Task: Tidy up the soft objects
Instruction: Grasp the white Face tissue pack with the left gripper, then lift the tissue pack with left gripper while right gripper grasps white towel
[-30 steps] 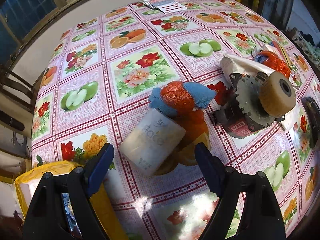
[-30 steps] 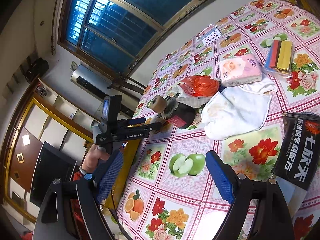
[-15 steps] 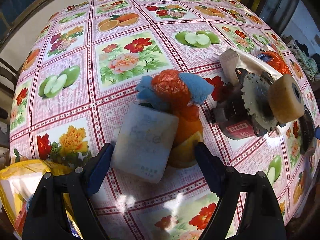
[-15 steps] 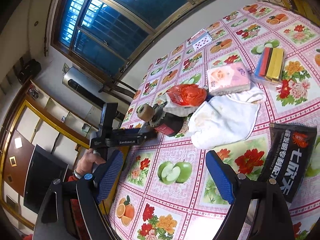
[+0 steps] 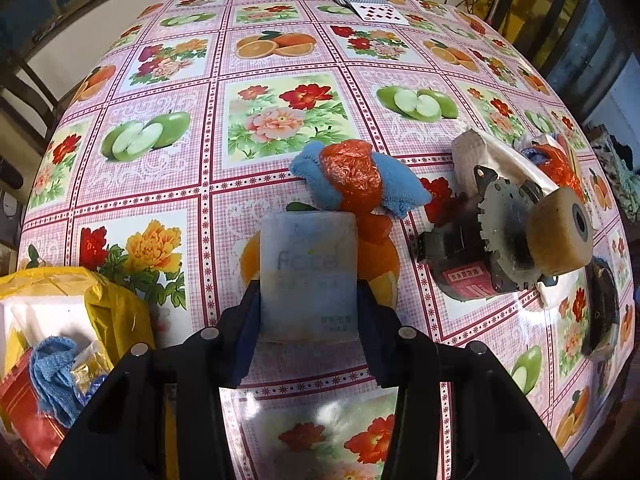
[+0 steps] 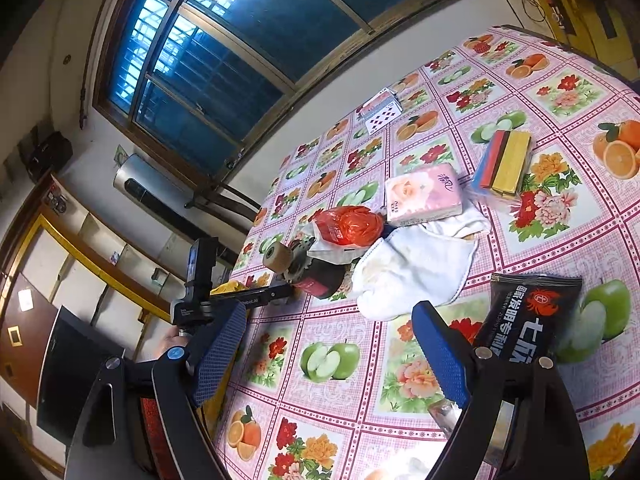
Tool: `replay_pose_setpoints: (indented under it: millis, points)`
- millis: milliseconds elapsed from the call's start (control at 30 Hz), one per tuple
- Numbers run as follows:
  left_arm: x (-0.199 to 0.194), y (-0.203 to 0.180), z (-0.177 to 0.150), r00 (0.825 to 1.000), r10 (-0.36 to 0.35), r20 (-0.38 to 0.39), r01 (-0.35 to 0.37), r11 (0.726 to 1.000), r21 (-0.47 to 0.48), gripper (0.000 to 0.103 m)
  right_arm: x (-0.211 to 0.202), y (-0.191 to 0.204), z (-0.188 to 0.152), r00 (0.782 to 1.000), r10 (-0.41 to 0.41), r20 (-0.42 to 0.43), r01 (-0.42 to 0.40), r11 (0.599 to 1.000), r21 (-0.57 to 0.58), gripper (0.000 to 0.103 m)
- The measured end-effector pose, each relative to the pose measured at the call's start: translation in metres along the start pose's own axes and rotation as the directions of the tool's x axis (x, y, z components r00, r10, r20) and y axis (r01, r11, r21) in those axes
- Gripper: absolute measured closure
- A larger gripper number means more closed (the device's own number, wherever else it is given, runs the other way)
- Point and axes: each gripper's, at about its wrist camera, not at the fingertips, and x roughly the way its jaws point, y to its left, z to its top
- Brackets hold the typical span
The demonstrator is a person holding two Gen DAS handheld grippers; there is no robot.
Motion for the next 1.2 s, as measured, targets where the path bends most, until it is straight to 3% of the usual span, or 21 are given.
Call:
replay_pose_setpoints:
  millis: [100,233,333,467,567,633,700,733,800,867,1000,1200]
  points:
    - [-0.007,0.002,-0.009,1.0,0.015,0.006,-0.015,0.999,-0.04,0.06,0.018,0.011,0.0,0.996,-0.056,-0.062,0.05,0.994,-0.099,0.014]
    - [-0.028,-0.002,-0.024,0.999,-0.018,0.051,0.021,0.998,-0.065,0.06,0.059,0.021,-0.002,0.972,-0.18,-0.148,0.141,0.96,-0.243,0.014]
    - [-0.042,-0.008,-0.037,0.997,-0.029,0.071,0.034,0.997,-0.067,0.06,0.093,0.019,0.003,0.928,-0.326,-0.178,0.255,0.907,-0.335,0.014]
    - [-0.056,-0.018,-0.051,0.996,-0.036,0.086,0.04,0.998,-0.042,0.06,0.121,0.015,0.007,0.885,-0.422,-0.197,0.317,0.856,-0.409,0.015]
    - [-0.064,-0.021,-0.06,0.992,-0.064,0.105,0.069,0.997,-0.044,0.06,0.143,0.005,0.003,0.826,-0.505,-0.251,0.367,0.819,-0.442,0.015]
    - [-0.068,-0.026,-0.064,0.991,-0.067,0.114,0.071,0.997,-0.033,0.06,0.142,0.006,-0.001,0.829,-0.511,-0.23,0.366,0.804,-0.468,0.02]
    - [-0.072,-0.029,-0.069,0.99,-0.074,0.116,0.077,0.997,-0.023,0.06,0.137,0.006,-0.004,0.826,-0.521,-0.214,0.374,0.791,-0.484,0.041]
    - [-0.073,-0.03,-0.072,0.99,-0.078,0.118,0.081,0.996,-0.024,0.06,0.132,0.003,-0.003,0.834,-0.509,-0.215,0.366,0.8,-0.475,0.048]
    - [-0.076,-0.031,-0.076,0.989,-0.087,0.119,0.091,0.995,-0.027,0.06,0.122,-0.004,0.0,0.853,-0.466,-0.236,0.338,0.837,-0.43,0.077]
    - [-0.079,-0.032,-0.082,0.987,-0.092,0.129,0.097,0.995,-0.037,0.06,0.115,-0.013,0.002,0.862,-0.443,-0.247,0.327,0.857,-0.398,0.088]
    - [-0.083,-0.034,-0.091,0.984,-0.112,0.138,0.119,0.992,-0.045,0.06,0.096,-0.016,0.0,0.905,-0.344,-0.252,0.258,0.912,-0.318,0.09]
    - [-0.094,-0.034,-0.107,0.978,-0.122,0.17,0.134,0.989,-0.057,0.06,0.059,0.013,-0.014,0.953,-0.205,-0.225,0.14,0.951,-0.275,0.091]
